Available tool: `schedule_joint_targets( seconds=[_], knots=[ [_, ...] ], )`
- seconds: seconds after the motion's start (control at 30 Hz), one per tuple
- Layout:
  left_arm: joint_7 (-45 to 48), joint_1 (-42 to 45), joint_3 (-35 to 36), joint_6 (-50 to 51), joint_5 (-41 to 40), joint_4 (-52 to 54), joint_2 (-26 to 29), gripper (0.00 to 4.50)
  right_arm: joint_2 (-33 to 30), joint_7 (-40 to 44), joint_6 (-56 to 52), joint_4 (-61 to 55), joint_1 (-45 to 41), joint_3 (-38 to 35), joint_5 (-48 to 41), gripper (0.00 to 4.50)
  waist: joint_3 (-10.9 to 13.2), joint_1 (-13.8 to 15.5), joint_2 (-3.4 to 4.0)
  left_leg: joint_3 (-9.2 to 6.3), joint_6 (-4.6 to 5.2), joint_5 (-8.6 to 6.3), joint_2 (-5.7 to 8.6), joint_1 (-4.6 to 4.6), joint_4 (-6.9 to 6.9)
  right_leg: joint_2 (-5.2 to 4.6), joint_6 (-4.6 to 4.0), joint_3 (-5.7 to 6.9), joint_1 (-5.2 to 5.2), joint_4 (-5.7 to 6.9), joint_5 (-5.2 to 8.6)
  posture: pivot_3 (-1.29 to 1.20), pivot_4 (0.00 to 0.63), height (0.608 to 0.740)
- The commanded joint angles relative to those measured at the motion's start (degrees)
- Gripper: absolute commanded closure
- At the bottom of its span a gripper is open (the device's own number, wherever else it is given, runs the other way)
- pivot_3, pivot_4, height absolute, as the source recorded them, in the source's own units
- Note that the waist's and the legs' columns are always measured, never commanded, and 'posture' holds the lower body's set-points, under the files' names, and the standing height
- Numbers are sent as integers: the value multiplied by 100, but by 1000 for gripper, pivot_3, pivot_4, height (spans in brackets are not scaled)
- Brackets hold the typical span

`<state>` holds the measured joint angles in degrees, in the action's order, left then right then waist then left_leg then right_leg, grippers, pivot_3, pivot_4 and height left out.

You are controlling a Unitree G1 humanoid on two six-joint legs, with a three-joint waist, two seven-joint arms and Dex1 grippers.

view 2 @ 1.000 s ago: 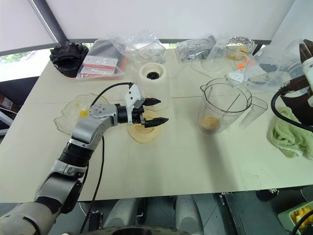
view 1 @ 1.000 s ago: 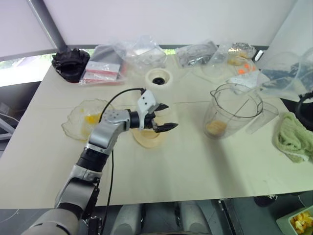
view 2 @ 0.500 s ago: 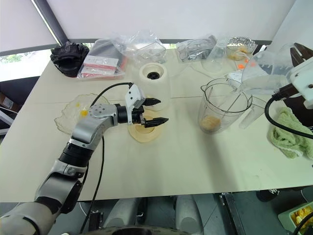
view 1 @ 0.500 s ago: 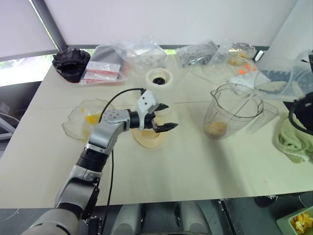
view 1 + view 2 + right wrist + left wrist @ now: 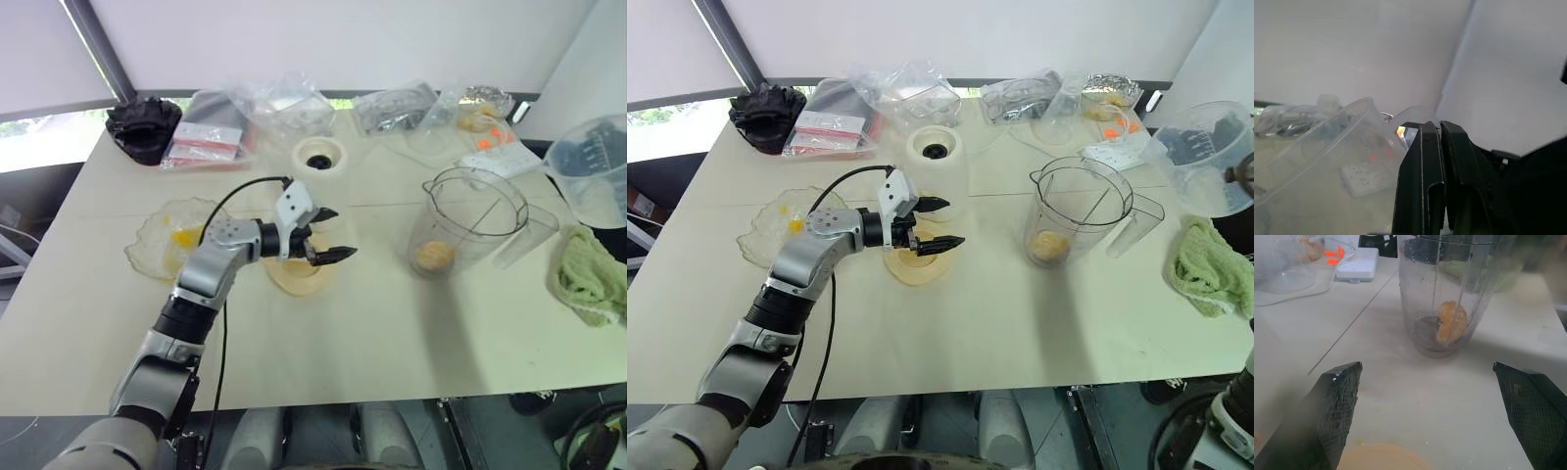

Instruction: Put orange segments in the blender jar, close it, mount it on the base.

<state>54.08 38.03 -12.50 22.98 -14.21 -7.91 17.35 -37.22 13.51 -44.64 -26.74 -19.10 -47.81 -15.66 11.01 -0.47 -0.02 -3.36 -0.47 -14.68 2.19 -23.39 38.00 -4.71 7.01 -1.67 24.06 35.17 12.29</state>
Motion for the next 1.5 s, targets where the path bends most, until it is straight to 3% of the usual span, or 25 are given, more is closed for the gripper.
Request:
schedule_joint_targets(
  seconds=[0.03,0.3,0.53,0.7,1.2,1.5],
  knots=[
    [11,57,14,-100,-1,151,-3,0,70,-448,-247,55,-345,-674,-332,4473,-1,-2,1,1,0,0,0,0,0,0,1,0,0,1,0,0,150,740],
    [7,45,12,-62,-12,194,7,0,388,-1118,-6,705,-420,-1531,-674,4473,-2,-6,3,4,1,0,2,0,0,0,4,0,0,3,-2,0,150,740],
    [-22,-17,24,-8,-25,288,35,0,1542,-1655,605,760,107,-2095,-1088,4473,-6,-20,9,4,1,0,2,5,-1,4,5,0,-1,15,-3,0,150,740],
    [-48,-90,29,29,-27,386,76,0,2401,-1934,1221,621,514,-2003,-1388,4473,-15,-39,27,6,1,1,0,11,0,4,5,-4,0,24,-3,0,150,740],
    [-113,-276,24,136,-35,617,160,0,3542,-2474,2054,103,1876,-1142,-2258,4473,-22,-34,41,2,1,1,-1,12,-1,5,-11,-4,0,25,7,0,150,740],
    [-99,-222,3,96,-31,549,131,0,3239,-2585,2695,671,1834,-808,-2354,4473,-24,-45,43,5,1,1,-2,14,-1,7,-13,-5,0,23,8,0,150,740]
  ],
)
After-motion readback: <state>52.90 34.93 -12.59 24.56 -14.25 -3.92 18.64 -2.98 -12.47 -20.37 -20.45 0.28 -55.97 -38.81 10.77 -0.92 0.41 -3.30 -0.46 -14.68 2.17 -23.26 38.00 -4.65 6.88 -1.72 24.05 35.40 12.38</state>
